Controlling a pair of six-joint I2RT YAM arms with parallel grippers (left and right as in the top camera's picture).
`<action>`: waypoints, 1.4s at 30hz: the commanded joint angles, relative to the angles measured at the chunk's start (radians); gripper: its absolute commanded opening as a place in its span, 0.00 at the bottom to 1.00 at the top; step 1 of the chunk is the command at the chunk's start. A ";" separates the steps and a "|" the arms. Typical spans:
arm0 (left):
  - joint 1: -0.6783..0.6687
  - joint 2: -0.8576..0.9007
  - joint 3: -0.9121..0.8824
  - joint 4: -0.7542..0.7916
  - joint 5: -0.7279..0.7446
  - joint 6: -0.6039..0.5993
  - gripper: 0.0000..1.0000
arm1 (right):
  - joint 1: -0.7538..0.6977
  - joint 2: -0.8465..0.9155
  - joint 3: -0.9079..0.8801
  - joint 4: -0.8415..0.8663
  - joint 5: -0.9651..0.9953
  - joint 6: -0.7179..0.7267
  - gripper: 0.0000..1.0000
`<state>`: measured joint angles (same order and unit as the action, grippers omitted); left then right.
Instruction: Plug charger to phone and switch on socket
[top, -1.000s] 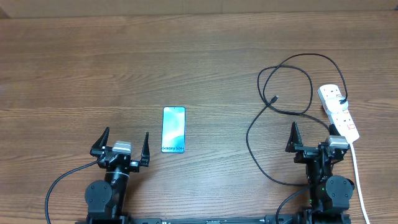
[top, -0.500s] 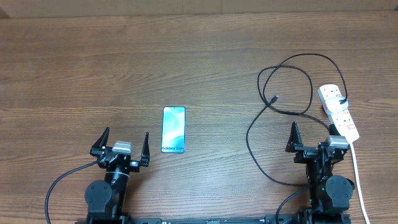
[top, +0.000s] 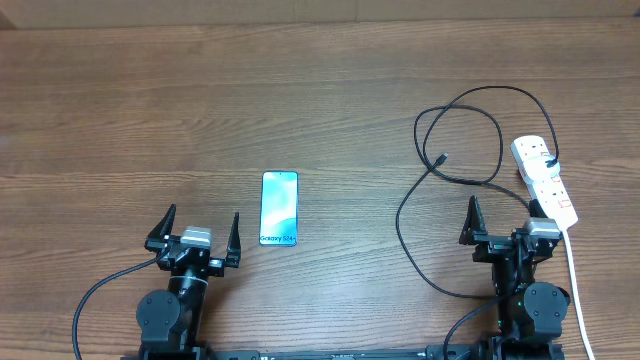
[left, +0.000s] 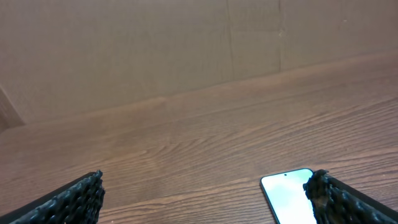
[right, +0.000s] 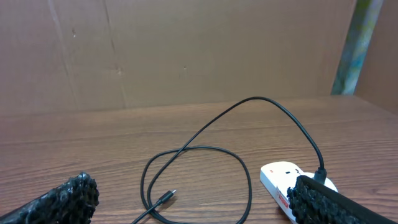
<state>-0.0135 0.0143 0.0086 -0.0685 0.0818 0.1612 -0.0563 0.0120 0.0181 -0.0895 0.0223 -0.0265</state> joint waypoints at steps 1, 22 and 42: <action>-0.005 0.005 -0.004 -0.004 -0.006 0.019 1.00 | 0.005 -0.008 -0.010 0.008 -0.006 -0.007 1.00; -0.005 0.005 -0.004 0.001 -0.010 0.023 1.00 | 0.005 -0.008 -0.010 0.008 -0.006 -0.007 1.00; -0.006 0.010 0.189 0.010 0.114 -0.595 1.00 | 0.005 -0.008 -0.010 0.008 -0.006 -0.007 1.00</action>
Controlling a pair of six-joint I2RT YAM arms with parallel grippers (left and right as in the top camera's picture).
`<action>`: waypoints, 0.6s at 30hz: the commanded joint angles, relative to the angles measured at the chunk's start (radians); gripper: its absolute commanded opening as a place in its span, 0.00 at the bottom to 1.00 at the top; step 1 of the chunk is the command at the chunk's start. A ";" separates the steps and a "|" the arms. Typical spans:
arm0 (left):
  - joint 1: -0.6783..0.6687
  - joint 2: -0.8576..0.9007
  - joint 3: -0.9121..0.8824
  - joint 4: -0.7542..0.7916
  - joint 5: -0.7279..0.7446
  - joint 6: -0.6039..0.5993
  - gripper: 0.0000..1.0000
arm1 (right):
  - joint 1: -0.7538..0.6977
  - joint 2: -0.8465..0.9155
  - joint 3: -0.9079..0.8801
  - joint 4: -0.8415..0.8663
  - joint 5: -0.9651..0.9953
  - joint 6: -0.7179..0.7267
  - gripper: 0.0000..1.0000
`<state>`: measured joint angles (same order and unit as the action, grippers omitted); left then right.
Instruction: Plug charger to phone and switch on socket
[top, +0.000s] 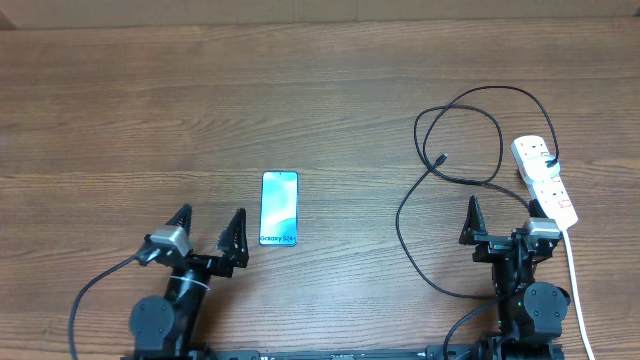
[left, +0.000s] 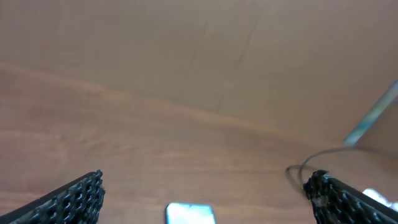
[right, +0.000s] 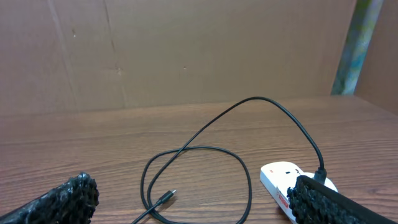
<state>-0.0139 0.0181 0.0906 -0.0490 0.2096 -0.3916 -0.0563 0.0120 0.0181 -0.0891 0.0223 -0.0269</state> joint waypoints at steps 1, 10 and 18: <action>-0.006 0.014 0.133 -0.015 -0.024 -0.043 1.00 | 0.005 -0.008 -0.010 0.007 -0.006 -0.007 1.00; -0.006 0.451 0.534 -0.039 0.038 -0.043 1.00 | 0.005 -0.008 -0.010 0.007 -0.006 -0.007 1.00; -0.130 1.024 1.077 -0.476 0.106 -0.037 1.00 | 0.005 -0.008 -0.010 0.007 -0.006 -0.007 1.00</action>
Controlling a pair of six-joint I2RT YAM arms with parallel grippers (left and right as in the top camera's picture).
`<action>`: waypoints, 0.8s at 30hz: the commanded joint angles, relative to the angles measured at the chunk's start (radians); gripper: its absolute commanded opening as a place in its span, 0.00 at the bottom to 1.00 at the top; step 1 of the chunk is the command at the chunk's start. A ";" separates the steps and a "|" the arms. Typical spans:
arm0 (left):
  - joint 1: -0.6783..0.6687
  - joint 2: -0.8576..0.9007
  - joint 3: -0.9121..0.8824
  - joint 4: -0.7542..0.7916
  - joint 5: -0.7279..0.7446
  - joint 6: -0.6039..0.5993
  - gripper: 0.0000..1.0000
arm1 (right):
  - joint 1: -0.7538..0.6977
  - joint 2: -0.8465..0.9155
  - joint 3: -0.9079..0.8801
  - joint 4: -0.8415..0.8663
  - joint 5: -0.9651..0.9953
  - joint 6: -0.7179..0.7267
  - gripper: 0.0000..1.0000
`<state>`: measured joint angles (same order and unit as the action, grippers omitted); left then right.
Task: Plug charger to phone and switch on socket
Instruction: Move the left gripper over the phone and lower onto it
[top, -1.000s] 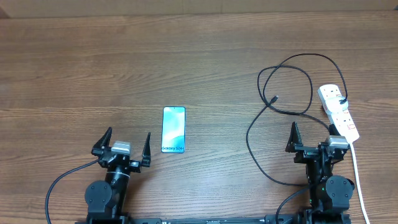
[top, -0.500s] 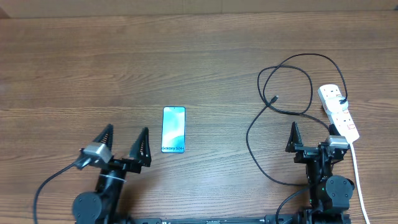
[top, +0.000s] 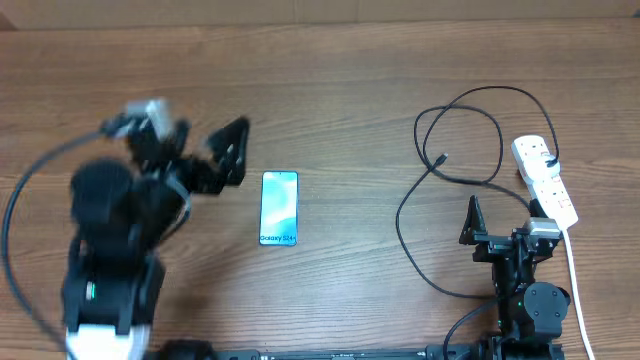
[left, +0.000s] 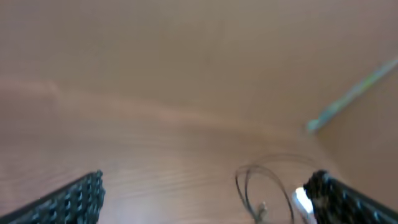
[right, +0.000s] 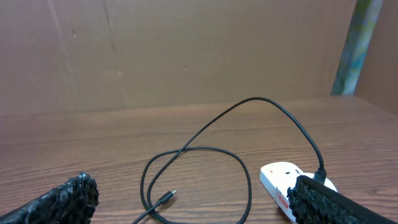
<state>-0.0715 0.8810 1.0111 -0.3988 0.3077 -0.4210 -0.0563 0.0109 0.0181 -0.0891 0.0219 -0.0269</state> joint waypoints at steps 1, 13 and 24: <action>-0.126 0.250 0.233 -0.234 -0.050 0.006 1.00 | 0.005 -0.007 -0.010 0.007 -0.005 -0.007 1.00; -0.294 0.669 0.319 -0.477 -0.018 0.097 1.00 | 0.005 -0.007 -0.010 0.007 -0.005 -0.007 1.00; -0.355 0.697 0.320 -0.727 -0.300 -0.059 1.00 | 0.005 -0.007 -0.010 0.008 -0.005 -0.007 1.00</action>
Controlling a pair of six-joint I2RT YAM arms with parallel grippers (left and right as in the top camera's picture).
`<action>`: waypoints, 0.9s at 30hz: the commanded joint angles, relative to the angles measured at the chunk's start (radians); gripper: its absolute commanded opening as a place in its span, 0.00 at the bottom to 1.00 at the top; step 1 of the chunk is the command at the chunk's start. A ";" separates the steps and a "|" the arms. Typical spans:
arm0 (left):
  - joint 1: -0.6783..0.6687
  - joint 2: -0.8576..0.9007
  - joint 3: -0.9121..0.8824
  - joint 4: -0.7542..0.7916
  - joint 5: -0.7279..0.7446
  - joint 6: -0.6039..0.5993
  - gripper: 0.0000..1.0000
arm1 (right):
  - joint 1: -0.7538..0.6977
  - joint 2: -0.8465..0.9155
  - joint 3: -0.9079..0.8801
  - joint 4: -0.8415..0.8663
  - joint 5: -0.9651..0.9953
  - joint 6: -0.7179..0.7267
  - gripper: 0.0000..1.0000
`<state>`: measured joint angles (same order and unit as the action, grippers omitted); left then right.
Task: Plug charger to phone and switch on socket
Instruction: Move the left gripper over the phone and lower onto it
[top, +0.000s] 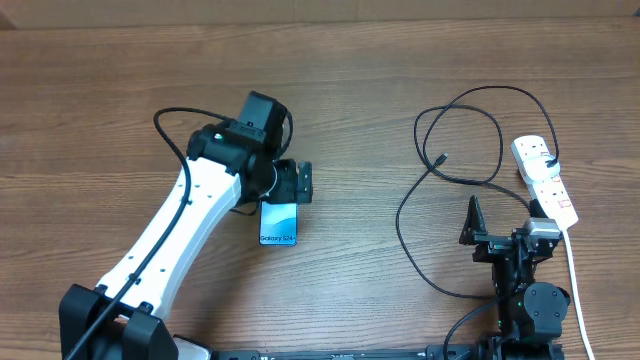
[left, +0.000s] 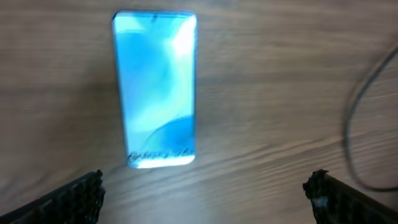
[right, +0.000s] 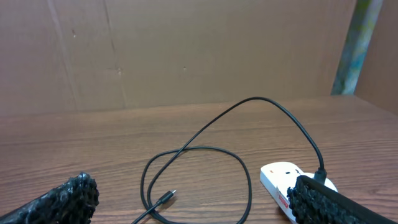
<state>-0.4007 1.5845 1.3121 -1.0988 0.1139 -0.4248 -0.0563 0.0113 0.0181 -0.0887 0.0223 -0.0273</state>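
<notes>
The phone (top: 279, 226) lies face up on the wooden table, its blue screen lit; in the left wrist view the phone (left: 155, 87) is seen whole from straight above, blurred. My left gripper (top: 287, 190) hangs open over the phone's far end, its fingers (left: 62, 199) wide apart and holding nothing. The black charger cable (top: 470, 180) loops on the right, its free plug (top: 440, 158) lying loose on the table; the same plug (right: 166, 198) shows in the right wrist view. The white socket strip (top: 545, 178) lies at the far right. My right gripper (top: 502, 222) rests open near the front edge.
The strip's white lead (top: 575, 290) runs down to the front edge beside the right arm. A brown cardboard wall (right: 186, 50) stands behind the table. The left arm's white links (top: 170, 240) stretch diagonally across the front left.
The left gripper was raised to the left of the phone; now it is over the phone's far end, its camera looking straight down. The right arm, cable and phone have not moved.
Both grippers rested open at the front edge, the phone just right of the left one. Then the left gripper was turned toward the right, then lifted high left of the phone, and now it hangs over the phone. The right arm stayed still.
</notes>
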 joint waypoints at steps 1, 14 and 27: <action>-0.027 -0.006 0.019 -0.021 -0.118 -0.055 1.00 | 0.005 -0.007 -0.010 0.007 -0.006 -0.006 1.00; -0.025 0.000 -0.061 0.124 -0.215 -0.055 1.00 | 0.005 -0.007 -0.010 0.007 -0.006 -0.006 1.00; -0.025 0.000 -0.218 0.359 -0.245 -0.069 1.00 | 0.005 -0.007 -0.010 0.007 -0.006 -0.006 1.00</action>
<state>-0.4240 1.5856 1.1290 -0.7696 -0.0959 -0.4736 -0.0563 0.0109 0.0181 -0.0887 0.0223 -0.0269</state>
